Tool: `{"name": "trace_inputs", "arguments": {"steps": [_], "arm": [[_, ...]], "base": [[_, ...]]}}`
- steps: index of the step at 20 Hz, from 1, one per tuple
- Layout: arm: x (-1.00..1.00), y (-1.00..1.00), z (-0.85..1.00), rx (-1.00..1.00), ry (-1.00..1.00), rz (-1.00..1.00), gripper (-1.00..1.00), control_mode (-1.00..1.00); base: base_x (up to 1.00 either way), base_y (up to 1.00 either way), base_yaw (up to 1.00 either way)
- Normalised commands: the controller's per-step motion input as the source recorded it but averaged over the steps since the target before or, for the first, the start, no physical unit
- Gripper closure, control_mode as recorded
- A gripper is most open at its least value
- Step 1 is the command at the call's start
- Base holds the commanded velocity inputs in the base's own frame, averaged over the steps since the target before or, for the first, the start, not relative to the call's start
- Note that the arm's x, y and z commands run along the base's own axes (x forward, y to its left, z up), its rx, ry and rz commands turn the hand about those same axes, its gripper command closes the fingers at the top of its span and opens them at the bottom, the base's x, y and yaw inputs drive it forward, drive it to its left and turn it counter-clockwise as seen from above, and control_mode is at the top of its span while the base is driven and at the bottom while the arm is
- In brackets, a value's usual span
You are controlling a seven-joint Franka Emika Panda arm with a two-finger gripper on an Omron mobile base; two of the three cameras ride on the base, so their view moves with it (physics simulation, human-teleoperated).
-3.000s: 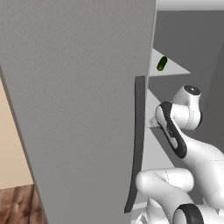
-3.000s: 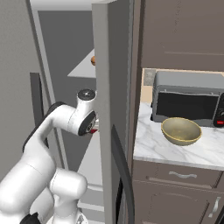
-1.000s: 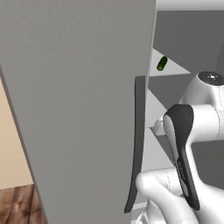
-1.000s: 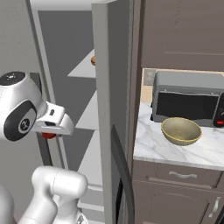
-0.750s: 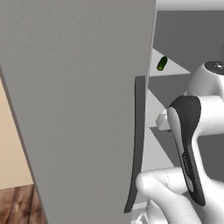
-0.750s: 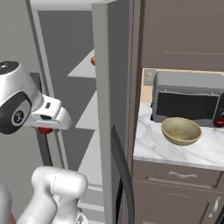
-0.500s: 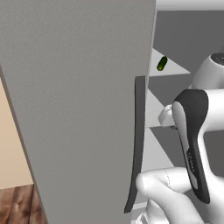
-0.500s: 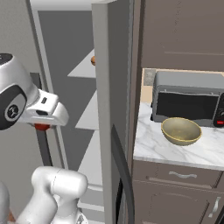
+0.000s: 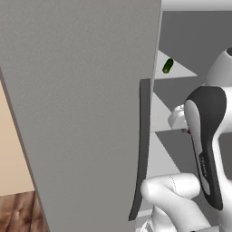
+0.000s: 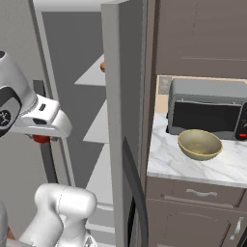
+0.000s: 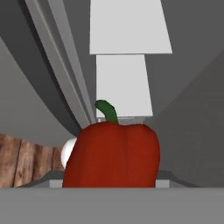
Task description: Take the cucumber, bell pepper, and tangerine from the freezer and place them in the bowl on the counter.
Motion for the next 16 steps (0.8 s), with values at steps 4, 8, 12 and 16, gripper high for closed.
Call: {"name": "trace_inputs", "arguments": {"steps": [4,8,12,16], "arm": [[-0.1,0.0,-0.16,0.0,-0.04,-0.03,1.0,-1.0],[-0.06,0.0,-0.11,0.0,-0.04,-0.03,1.0,-1.0],[-0.08,0.0,-0.04,0.0,-0.04,-0.04,1.0,-1.0],[0.0,0.0,0.0,0.0,0.0,0.0,1.0,1.0]], "base": [[0.0,0.0,0.0],[0.0,0.0,0.0],[0.0,0.0,0.0],[-0.49,0.0,-0.03]]}}
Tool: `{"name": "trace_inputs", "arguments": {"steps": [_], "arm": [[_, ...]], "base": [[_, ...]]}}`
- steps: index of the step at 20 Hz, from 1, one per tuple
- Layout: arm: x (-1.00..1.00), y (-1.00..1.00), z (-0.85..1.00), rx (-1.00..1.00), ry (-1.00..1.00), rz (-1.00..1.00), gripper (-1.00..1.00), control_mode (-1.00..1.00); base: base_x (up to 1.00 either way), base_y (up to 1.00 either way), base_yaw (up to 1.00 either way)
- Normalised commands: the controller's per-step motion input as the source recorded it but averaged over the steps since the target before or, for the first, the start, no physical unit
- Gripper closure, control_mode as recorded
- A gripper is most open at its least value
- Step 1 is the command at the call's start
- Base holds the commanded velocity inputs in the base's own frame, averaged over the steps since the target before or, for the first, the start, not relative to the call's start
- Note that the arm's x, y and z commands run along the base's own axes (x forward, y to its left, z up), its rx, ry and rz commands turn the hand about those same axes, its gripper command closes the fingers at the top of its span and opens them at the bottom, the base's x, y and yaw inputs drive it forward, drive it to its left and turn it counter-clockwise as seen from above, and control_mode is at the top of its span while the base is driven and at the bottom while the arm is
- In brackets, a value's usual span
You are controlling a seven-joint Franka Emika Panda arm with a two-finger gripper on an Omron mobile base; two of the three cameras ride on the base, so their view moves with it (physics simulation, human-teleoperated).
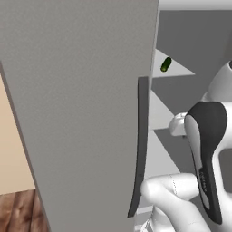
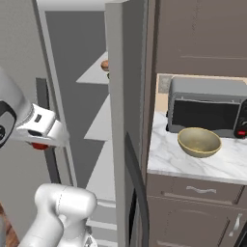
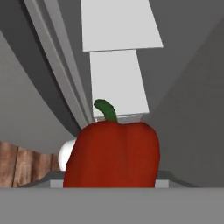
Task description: Take the cucumber, bell pepper, and tangerine from the freezer and place them in the bowl on the counter.
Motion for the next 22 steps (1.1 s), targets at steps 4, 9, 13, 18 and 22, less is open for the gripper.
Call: {"name": "trace_inputs", "arguments": {"steps": [4,9,13,18,22], "arm": [[0.0,0.0,0.0,0.0,0.0,0.0,1.0,1.0],[0.0,0.0,0.0,0.0,0.0,0.0,1.0,1.0],[0.0,0.0,0.0,0.0,0.0,0.0,1.0,1.0],[0.0,0.0,0.0,0.0,0.0,0.0,1.0,1.0],[0.0,0.0,0.0,0.0,0.0,0.0,1.0,1.0]], "base": [[-0.98,0.0,-0.02],[-1.0,-0.01,-0.01],[-0.96,0.0,0.0],[-0.63,-0.07,0.0],[-0.28,-0.61,-0.03]]}}
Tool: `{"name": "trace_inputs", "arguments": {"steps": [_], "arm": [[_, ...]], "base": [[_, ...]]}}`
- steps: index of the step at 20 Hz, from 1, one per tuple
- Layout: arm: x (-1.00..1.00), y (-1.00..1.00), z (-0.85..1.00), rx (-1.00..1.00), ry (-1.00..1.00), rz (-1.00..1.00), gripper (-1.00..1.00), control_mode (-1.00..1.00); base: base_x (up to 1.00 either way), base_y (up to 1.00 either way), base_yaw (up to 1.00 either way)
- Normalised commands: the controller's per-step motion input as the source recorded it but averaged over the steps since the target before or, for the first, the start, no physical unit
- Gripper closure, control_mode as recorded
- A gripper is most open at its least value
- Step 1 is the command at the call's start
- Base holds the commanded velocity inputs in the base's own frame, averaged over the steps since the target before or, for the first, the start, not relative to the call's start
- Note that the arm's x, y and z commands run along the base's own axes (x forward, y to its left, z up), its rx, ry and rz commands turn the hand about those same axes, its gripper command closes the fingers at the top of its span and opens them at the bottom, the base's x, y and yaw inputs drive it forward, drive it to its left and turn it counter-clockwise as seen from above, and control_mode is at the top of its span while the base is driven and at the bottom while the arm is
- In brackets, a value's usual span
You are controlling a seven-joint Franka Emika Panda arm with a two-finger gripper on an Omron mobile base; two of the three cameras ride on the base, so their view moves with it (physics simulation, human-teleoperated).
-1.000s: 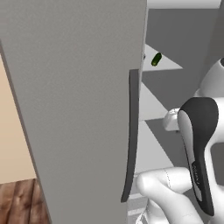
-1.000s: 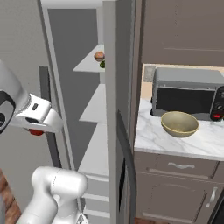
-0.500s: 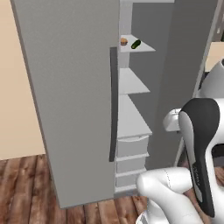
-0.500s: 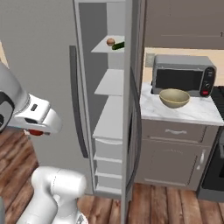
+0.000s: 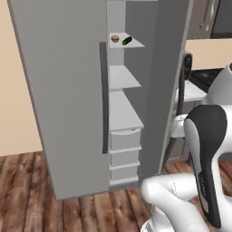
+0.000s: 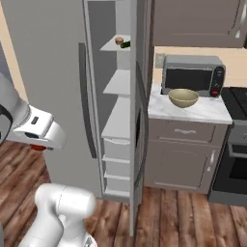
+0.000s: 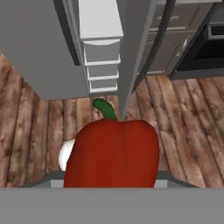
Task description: Take the cucumber, bell pepper, and tangerine from the freezer and place them in the bowl on the counter.
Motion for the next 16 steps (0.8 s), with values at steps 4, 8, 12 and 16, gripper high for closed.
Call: {"name": "trace_inputs", "arguments": {"steps": [4,8,12,16], "arm": [[0.0,0.0,0.0,0.0,0.0,0.0,1.0,1.0],[0.0,0.0,0.0,0.0,0.0,0.0,1.0,1.0],[0.0,0.0,0.0,0.0,0.0,0.0,1.0,1.0],[0.0,0.0,0.0,0.0,0.0,0.0,1.0,1.0]], "base": [[-0.04,-0.86,-0.04],[0.0,-0.89,-0.05],[0.0,-0.84,-0.06],[0.19,-0.74,-0.04]]}}
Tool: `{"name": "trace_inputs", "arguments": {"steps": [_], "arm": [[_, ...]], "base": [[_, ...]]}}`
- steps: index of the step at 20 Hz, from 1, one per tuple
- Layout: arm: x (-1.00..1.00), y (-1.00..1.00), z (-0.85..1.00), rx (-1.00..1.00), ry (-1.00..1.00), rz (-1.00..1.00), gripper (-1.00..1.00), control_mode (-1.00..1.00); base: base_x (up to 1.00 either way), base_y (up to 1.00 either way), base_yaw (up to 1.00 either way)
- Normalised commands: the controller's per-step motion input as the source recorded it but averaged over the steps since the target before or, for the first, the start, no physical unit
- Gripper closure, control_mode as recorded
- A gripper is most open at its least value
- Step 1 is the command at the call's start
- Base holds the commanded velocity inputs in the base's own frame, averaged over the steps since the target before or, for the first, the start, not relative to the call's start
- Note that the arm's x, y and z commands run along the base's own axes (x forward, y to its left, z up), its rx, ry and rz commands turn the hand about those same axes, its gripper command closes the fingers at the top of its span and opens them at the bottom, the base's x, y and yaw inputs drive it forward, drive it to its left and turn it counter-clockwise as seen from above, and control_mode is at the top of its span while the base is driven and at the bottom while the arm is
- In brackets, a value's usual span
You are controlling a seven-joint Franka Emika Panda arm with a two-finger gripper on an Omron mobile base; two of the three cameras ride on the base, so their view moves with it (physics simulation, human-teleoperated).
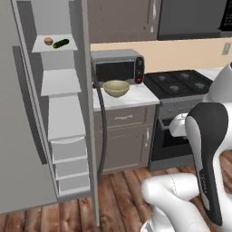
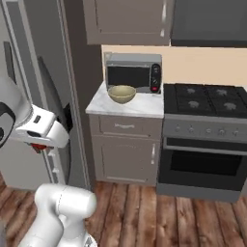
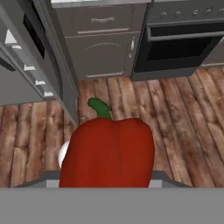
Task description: Take the cucumber, bell pepper, and tangerine from the freezer and place them in the bowl on the counter.
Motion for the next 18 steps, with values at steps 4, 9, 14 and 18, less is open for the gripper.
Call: {"name": "trace_inputs", "arguments": {"steps": [4,9,14,18], "arm": [[0.0,0.0,0.0,0.0,0.0,0.0,1.0,1.0],[0.0,0.0,0.0,0.0,0.0,0.0,1.0,1.0],[0.0,0.0,0.0,0.0,0.0,0.0,1.0,1.0],[0.0,0.0,0.0,0.0,0.0,0.0,1.0,1.0]], "base": [[0.49,-0.51,0.0],[0.74,-0.32,0.0],[0.86,-0.17,0.01],[0.77,-0.2,0.01]]}}
